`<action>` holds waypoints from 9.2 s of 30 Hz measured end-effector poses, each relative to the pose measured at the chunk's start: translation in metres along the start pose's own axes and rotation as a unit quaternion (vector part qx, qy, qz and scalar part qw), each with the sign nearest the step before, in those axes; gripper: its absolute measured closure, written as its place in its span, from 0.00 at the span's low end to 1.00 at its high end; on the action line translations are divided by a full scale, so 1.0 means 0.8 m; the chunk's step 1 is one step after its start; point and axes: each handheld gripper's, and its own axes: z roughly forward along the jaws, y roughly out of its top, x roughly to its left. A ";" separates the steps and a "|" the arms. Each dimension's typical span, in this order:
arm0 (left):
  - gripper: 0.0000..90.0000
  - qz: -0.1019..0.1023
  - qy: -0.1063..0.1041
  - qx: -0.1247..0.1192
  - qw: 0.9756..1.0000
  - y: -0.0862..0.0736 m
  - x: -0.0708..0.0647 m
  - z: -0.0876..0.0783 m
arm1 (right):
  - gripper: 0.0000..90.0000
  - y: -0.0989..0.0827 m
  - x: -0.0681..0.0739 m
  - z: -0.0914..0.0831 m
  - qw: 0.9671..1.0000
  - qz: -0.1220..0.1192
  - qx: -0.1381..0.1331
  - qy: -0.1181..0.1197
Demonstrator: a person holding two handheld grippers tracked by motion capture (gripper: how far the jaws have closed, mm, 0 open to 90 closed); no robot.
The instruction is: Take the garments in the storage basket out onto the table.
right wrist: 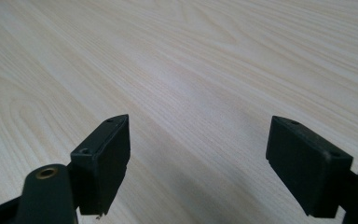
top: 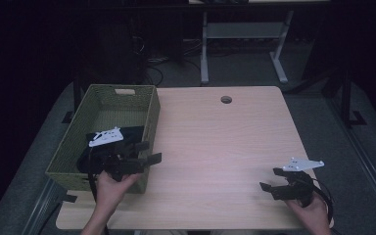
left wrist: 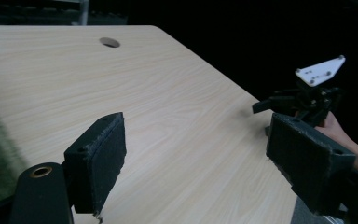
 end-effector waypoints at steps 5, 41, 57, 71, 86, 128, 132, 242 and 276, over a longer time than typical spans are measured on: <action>0.21 -0.010 0.011 -0.010 1.000 0.010 0.016 -0.018 | 0.24 0.000 0.000 -0.001 1.000 0.001 0.000 -0.001; 0.27 -0.114 0.090 -0.011 0.989 0.015 0.143 -0.116 | 0.24 0.003 0.008 0.003 1.000 -0.011 0.008 0.013; 0.30 -0.146 0.104 0.030 0.983 0.010 0.173 -0.110 | 0.24 0.004 0.010 0.005 1.000 -0.015 0.012 0.019; 0.34 -0.154 0.123 0.069 0.978 0.020 0.186 -0.095 | 0.24 0.004 0.010 0.005 1.000 -0.016 0.012 0.024; 0.52 -0.162 0.166 0.142 0.962 0.023 0.204 -0.068 | 0.24 0.003 0.010 0.004 0.999 -0.019 0.013 0.029; 0.97 -0.140 0.148 0.153 0.967 0.045 0.188 -0.064 | 0.24 0.004 0.010 0.002 0.999 -0.019 0.011 0.042; 0.97 -0.145 0.141 0.136 0.970 0.046 0.187 -0.072 | 0.24 0.004 0.011 0.002 0.999 -0.020 0.012 0.041; 0.97 0.014 -0.067 -0.059 0.996 0.249 -0.046 -0.106 | 0.24 0.010 0.010 -0.009 0.999 -0.021 -0.015 0.036; 0.97 0.026 -0.220 0.042 0.974 0.195 -0.131 0.079 | 0.25 0.023 0.011 -0.061 0.993 -0.029 -0.101 0.052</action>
